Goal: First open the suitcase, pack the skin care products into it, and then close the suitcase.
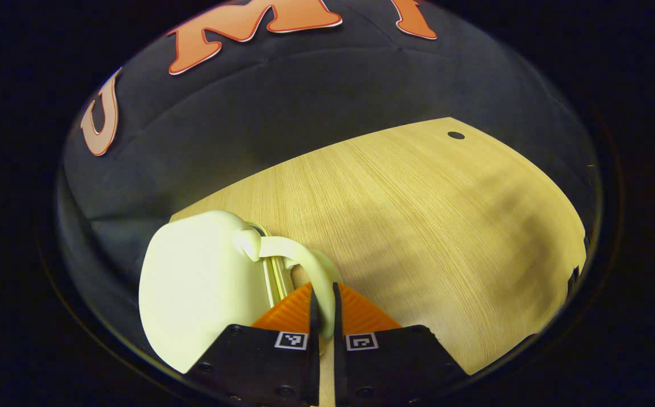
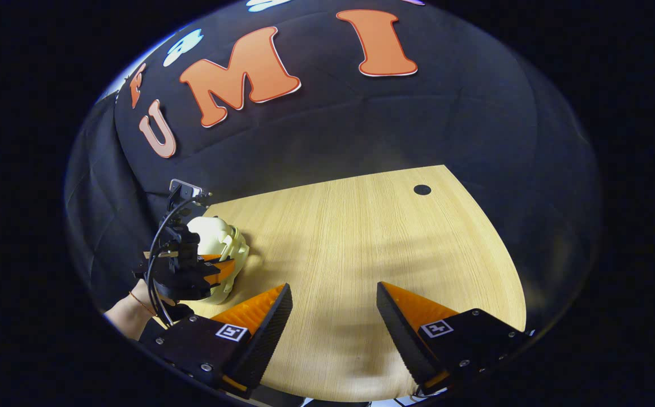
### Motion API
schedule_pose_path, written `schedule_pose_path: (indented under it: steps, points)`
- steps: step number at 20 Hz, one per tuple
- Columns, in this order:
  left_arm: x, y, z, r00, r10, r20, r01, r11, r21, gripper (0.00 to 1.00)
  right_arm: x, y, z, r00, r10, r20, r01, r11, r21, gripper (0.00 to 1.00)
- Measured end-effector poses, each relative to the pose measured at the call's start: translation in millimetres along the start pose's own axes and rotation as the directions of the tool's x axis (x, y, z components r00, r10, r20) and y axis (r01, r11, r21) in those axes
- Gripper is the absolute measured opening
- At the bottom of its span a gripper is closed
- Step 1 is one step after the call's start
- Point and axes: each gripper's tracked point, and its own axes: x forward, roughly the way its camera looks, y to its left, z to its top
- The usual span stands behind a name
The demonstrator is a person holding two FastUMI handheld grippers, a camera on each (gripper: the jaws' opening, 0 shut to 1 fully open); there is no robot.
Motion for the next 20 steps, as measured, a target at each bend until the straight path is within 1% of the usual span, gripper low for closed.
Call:
schedule_pose_path:
  steps: [1, 2, 3, 4, 5, 6, 7, 8, 9, 10, 13, 14, 15, 16, 18, 20]
  points:
    - [0.0, -2.3, -0.1, 1.000, -0.009, 0.003, 0.010, 1.000, -0.012, 0.10, 2.5, 2.4, -1.2, 1.000, 0.002, -0.006, -0.002, 1.000, -0.007, 0.96]
    - [-1.9, -5.4, 0.5, 1.000, -0.020, 0.008, 0.020, 0.999, -0.037, 0.14, 4.4, 3.7, -2.8, 1.000, 0.004, -0.012, -0.004, 1.000, -0.018, 0.96]
    - [-3.4, -8.2, -0.2, 0.999, -0.033, 0.010, 0.033, 0.997, -0.070, 0.20, 7.0, 5.7, -2.9, 1.000, 0.006, -0.014, -0.006, 1.000, -0.029, 0.95]
    - [-7.5, -9.7, 2.2, 0.999, -0.036, 0.023, 0.038, 0.994, -0.100, 0.22, 8.4, 8.3, -2.2, 1.000, 0.010, -0.013, -0.011, 0.999, -0.040, 0.96]
    - [-10.5, -8.7, 4.3, 0.999, -0.033, 0.040, 0.037, 0.993, -0.115, 0.21, 10.2, 10.3, -1.8, 1.000, 0.013, -0.013, -0.014, 0.999, -0.049, 0.96]
    - [-12.9, -8.9, 9.7, 0.998, -0.029, 0.061, 0.036, 0.992, -0.119, 0.27, 12.3, 12.3, -0.5, 1.000, 0.016, -0.010, -0.017, 0.998, -0.055, 0.96]
    - [-17.2, -9.1, 16.5, 0.996, -0.026, 0.083, 0.037, 0.991, -0.126, 0.48, 13.8, 14.5, 2.0, 1.000, 0.018, -0.004, -0.019, 0.998, -0.058, 0.95]
    - [-22.2, -7.5, 24.7, 0.994, -0.015, 0.108, 0.029, 0.990, -0.135, 0.65, 14.3, 15.7, 4.6, 1.000, 0.020, 0.003, -0.020, 0.998, -0.060, 0.95]
    - [-30.3, -2.3, 29.5, 0.992, 0.016, 0.128, 0.004, 0.988, -0.153, 0.82, 13.9, 16.9, 8.6, 1.000, 0.019, 0.012, -0.018, 0.998, -0.064, 0.95]
    - [-35.4, 1.1, 37.4, 0.987, 0.032, 0.158, -0.003, 0.983, -0.182, 1.00, 14.4, 18.8, 12.0, 1.000, 0.017, 0.024, -0.015, 0.998, -0.068, 0.95]
    - [-77.5, 18.8, 63.8, 0.963, 0.087, 0.254, -0.011, 0.958, -0.287, 0.99, 9.3, 24.1, 31.6, 0.997, -0.003, 0.082, 0.010, 0.996, -0.088, 0.95]
    - [-92.0, 23.9, 73.1, 0.956, 0.090, 0.281, 0.000, 0.952, -0.307, 0.99, 6.8, 26.9, 40.4, 0.994, -0.013, 0.113, 0.024, 0.995, -0.096, 0.96]
    - [-107.3, 29.1, 80.3, 0.948, 0.091, 0.305, 0.009, 0.950, -0.313, 0.99, 4.1, 31.2, 50.4, 0.990, -0.020, 0.142, 0.034, 0.994, -0.101, 0.95]
    - [-123.5, 37.8, 90.4, 0.937, 0.105, 0.333, 0.003, 0.951, -0.309, 0.99, 0.7, 38.7, 59.2, 0.985, -0.022, 0.169, 0.040, 0.994, -0.106, 0.95]
    - [-153.7, 60.8, 109.6, 0.908, 0.135, 0.397, -0.010, 0.954, -0.301, 0.99, -11.5, 48.4, 77.2, 0.971, -0.036, 0.237, 0.065, 0.991, -0.115, 0.95]
    - [-183.2, 81.6, 121.6, 0.875, 0.156, 0.459, -0.006, 0.950, -0.312, 0.99, -25.6, 58.4, 94.8, 0.949, -0.054, 0.311, 0.093, 0.989, -0.115, 0.96]
